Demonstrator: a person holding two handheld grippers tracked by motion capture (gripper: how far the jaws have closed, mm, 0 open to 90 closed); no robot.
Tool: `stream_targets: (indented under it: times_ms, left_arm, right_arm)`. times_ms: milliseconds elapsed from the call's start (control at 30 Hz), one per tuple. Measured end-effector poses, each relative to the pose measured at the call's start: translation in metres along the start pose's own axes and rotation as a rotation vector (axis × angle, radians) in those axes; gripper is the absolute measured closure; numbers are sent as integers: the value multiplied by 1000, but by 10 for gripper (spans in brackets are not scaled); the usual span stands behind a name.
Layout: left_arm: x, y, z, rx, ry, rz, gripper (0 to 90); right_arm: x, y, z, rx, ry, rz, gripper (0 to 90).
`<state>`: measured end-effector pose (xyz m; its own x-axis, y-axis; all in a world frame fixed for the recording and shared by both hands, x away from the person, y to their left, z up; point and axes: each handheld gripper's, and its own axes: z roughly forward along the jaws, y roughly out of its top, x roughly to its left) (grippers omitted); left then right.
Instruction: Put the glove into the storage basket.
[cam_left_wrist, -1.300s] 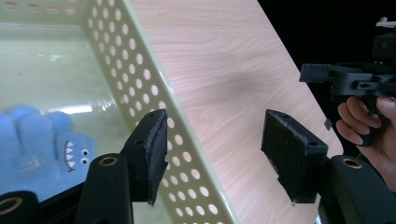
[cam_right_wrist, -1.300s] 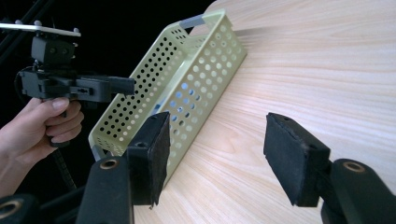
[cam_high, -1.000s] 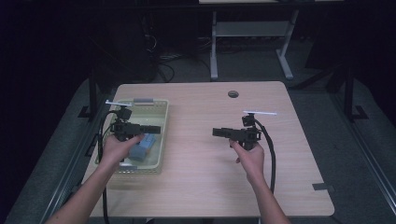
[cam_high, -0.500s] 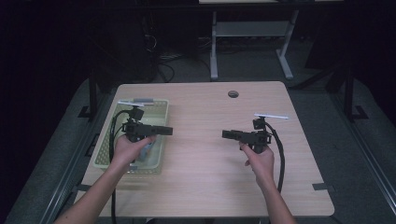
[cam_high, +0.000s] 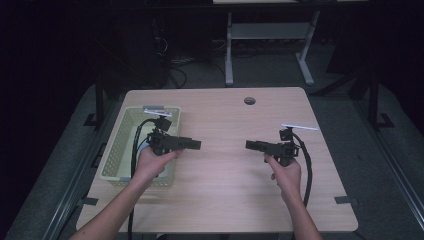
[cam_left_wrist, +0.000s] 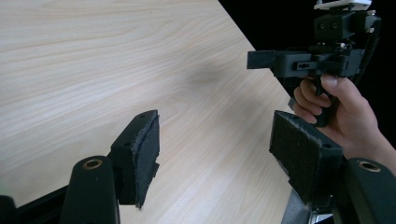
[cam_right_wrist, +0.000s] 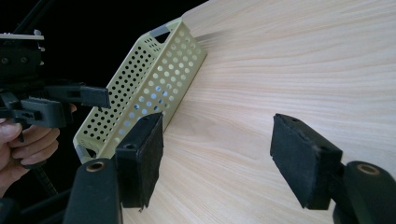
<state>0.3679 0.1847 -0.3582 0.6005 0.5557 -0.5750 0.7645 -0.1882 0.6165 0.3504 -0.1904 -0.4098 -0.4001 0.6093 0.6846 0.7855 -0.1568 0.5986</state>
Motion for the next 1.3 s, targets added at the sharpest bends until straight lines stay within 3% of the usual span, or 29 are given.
stream_targets:
  times_ms: [300, 1000, 1300]
  left_arm:
    - [-11, -7, 21, 29, -6, 39, 316]
    - [-24, -27, 56, 52, -19, 64, 280]
    - [-30, -37, 68, 52, -24, 83, 277]
  right_arm:
    - [-11, -1, -17, -20, -17, 6, 335]
    - [-45, -19, -52, -45, -61, 59, 324]
    - [-52, -28, -65, -51, -66, 70, 320]
